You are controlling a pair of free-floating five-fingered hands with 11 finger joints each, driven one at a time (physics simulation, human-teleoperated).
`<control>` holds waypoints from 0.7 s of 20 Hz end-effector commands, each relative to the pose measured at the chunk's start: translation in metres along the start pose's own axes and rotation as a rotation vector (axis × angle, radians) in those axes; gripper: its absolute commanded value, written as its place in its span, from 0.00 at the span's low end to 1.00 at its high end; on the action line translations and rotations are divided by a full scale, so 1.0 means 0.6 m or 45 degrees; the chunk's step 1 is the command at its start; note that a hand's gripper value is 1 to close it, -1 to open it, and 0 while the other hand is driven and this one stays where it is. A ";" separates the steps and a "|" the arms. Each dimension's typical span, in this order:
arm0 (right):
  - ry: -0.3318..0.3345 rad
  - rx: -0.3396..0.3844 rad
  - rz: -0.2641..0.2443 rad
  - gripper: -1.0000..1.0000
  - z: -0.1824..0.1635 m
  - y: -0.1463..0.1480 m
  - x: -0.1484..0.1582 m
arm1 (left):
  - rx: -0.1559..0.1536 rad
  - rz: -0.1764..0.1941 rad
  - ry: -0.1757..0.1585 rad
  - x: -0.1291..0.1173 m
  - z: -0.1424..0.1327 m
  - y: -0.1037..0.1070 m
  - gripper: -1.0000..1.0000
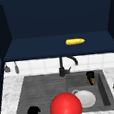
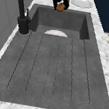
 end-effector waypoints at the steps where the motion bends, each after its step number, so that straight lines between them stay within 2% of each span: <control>1: 0.022 -0.006 -0.059 1.00 0.031 -0.029 -0.036 | 0.000 0.000 0.000 0.000 0.000 0.000 0.50; 9: -0.032 -0.045 -0.064 1.00 0.133 -0.043 -0.102 | 0.000 0.000 0.000 0.000 0.000 0.000 0.50; 14: -0.020 -0.119 -0.060 1.00 0.191 -0.018 -0.125 | 0.000 0.000 0.000 0.000 0.000 0.000 0.50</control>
